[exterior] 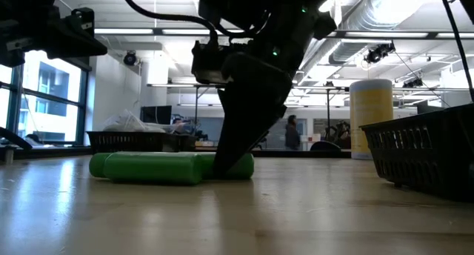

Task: Pick & Place Travel size toiletries
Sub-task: Put the green shampoo into the bottom black basket

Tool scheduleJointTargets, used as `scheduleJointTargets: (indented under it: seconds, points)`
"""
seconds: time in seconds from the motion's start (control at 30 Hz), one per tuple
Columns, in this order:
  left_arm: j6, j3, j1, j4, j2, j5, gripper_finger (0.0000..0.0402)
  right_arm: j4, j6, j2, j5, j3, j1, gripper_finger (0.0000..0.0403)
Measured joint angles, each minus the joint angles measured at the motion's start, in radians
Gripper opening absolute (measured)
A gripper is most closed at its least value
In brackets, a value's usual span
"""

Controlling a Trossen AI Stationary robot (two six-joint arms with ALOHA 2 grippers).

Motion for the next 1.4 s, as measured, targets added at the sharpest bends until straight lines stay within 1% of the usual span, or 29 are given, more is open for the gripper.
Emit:
scheduleJointTargets:
  seconds: [0.2,0.5,0.87,0.97,1.23,1.3,1.4]
  points:
    - [0.000,0.000,0.000,0.000,0.000,0.000,0.0000,0.000,0.000,0.000,0.001,-0.001,0.000,0.0263]
    - [-0.001,0.000,0.000,-0.001,0.000,0.000,0.0000,-0.001,0.005,0.000,0.032,-0.002,0.000,0.0263]
    - [0.000,0.000,0.000,-0.002,0.000,0.000,0.0000,0.001,0.004,0.000,0.025,-0.002,0.000,0.0262]
    - [0.000,0.000,0.000,-0.002,0.000,0.001,0.0000,0.001,0.002,0.000,0.024,-0.002,0.000,0.0248]
    - [0.000,-0.001,0.000,-0.003,0.000,0.001,0.0000,0.003,0.000,0.000,0.020,-0.002,0.000,0.0180]
    - [-0.001,-0.001,0.000,-0.003,0.000,0.001,0.0000,0.003,0.000,0.000,0.019,-0.002,0.000,0.0171]
    - [0.000,-0.001,0.000,-0.003,0.000,0.001,0.0000,0.004,0.000,0.000,-0.002,-0.002,0.000,0.0171]
